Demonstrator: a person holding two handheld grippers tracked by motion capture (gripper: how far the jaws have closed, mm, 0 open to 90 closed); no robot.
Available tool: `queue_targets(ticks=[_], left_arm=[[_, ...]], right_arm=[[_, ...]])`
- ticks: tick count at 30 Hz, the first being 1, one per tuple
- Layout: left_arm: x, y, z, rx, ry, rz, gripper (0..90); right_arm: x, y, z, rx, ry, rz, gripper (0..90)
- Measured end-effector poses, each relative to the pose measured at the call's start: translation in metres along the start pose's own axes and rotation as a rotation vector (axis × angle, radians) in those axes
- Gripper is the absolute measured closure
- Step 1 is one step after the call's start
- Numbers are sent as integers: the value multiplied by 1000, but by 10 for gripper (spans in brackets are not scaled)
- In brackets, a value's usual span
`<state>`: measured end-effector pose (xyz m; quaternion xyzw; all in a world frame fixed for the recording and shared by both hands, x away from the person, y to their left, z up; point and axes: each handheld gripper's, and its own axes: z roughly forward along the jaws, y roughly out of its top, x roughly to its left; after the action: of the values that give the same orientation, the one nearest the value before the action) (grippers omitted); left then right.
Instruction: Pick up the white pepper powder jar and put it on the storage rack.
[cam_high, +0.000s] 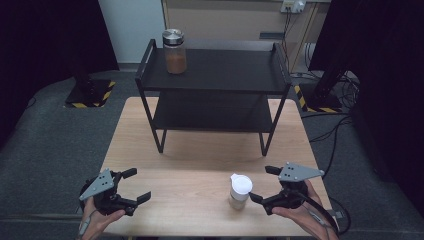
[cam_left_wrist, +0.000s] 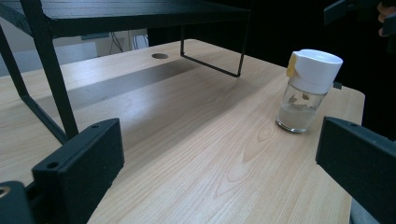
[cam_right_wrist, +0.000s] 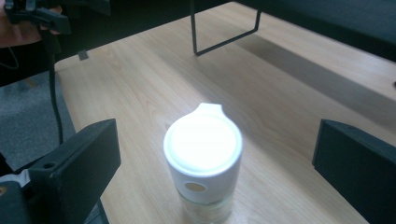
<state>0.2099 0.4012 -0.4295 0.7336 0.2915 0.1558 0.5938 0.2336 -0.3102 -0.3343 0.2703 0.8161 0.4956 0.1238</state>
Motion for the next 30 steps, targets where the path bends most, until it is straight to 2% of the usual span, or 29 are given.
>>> queue_targets(ticks=[8,13,18,30], left_arm=[[0,0,0,0,-3,-2,0],[0,0,0,-1,-4,-1,0],[0,0,0,1,-8,2,0],[-1,0,0,1,-6,1,0]], right_arm=[[3,-5,23,29,12,1,21],[4,-11,34,44,4,11,30],[8,-17,44,53,-17,3,62],[12,-24,60,58,-27,-21,148]])
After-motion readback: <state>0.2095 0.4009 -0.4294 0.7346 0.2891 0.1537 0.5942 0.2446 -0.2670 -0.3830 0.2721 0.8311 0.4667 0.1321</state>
